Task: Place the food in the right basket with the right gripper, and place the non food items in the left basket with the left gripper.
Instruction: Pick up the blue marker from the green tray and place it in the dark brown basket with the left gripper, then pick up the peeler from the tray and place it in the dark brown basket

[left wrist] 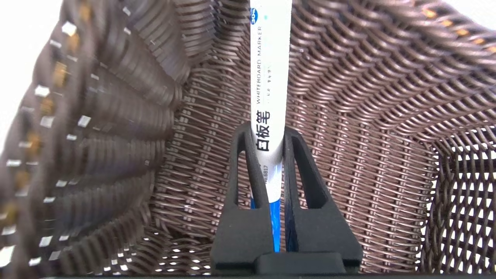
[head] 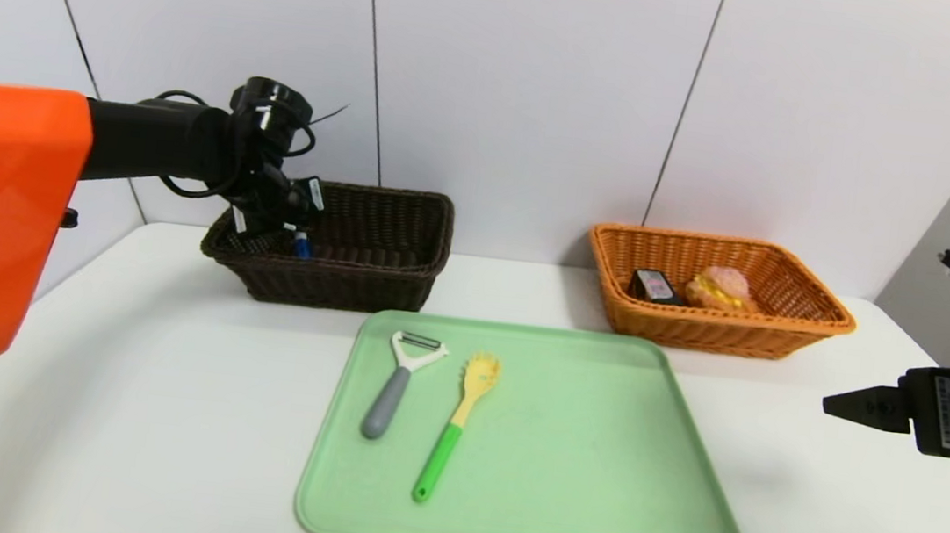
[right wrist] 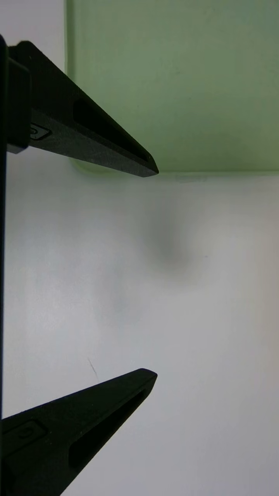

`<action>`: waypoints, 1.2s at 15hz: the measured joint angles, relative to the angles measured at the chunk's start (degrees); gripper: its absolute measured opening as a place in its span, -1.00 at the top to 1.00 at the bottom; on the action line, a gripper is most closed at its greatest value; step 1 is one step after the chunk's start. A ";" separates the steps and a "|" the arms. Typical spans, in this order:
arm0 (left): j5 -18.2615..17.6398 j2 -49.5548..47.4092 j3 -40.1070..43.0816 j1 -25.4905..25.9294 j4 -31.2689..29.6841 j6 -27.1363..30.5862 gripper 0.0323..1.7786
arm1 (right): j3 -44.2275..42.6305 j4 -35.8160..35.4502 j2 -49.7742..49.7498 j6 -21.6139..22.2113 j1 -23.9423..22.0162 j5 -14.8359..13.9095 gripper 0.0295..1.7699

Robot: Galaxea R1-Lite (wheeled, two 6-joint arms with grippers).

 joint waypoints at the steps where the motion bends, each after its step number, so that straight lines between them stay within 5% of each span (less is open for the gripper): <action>1: 0.02 -0.33 0.00 -0.04 -0.02 0.65 0.87 | 0.01 0.00 0.00 -0.02 0.01 0.02 -0.93; 4: 0.22 -0.74 0.02 -0.09 0.20 0.83 0.87 | 0.04 0.00 -0.05 -0.02 0.06 0.02 -0.93; 8: 0.46 -0.90 0.02 -0.11 0.11 0.91 0.19 | 0.04 0.00 -0.50 -0.13 0.11 -0.05 -0.93; 13: 0.44 -4.35 0.02 -0.50 0.22 0.83 -0.33 | 0.04 0.00 -1.38 -0.05 0.09 -0.05 -0.93; 18: -0.20 -19.40 1.23 -10.80 8.74 4.19 -0.61 | 0.09 0.02 -1.68 0.13 -0.07 -0.06 -0.93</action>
